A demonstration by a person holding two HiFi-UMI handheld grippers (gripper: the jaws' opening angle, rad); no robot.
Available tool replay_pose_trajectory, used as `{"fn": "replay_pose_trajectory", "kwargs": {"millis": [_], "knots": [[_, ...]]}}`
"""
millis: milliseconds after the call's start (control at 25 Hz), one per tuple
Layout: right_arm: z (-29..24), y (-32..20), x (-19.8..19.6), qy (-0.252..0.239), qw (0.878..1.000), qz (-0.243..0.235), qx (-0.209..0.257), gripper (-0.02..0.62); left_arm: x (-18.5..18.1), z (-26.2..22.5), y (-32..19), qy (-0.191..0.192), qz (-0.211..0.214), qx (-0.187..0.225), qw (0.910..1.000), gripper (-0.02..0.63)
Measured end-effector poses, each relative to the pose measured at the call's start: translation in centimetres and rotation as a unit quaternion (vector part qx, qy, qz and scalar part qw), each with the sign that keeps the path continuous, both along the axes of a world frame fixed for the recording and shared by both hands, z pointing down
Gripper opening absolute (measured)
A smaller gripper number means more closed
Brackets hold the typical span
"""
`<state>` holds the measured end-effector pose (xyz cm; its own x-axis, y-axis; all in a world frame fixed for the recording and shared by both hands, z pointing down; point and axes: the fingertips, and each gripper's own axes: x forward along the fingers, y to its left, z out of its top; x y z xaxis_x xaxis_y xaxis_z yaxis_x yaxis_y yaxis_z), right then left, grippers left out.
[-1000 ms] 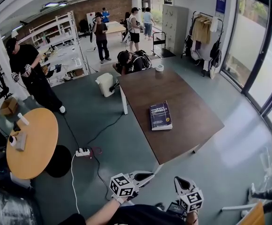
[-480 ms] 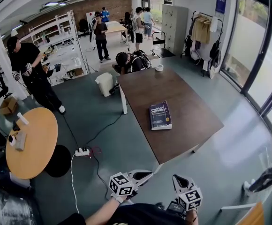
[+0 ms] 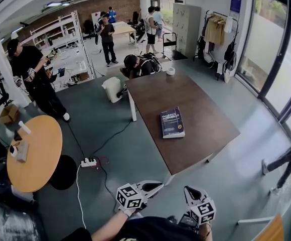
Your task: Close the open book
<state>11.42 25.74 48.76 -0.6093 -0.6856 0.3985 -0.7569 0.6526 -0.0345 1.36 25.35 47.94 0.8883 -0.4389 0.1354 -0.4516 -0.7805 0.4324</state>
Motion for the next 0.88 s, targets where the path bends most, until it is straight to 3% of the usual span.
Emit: {"fn": "replay_pose_trajectory", "kwargs": {"millis": [880], "knots": [[-0.25, -0.36, -0.81, 0.004, 1.000, -0.007, 0.004, -0.012, 0.00, 0.40, 0.14, -0.001, 0.000, -0.003, 1.0000, 0.005]]}}
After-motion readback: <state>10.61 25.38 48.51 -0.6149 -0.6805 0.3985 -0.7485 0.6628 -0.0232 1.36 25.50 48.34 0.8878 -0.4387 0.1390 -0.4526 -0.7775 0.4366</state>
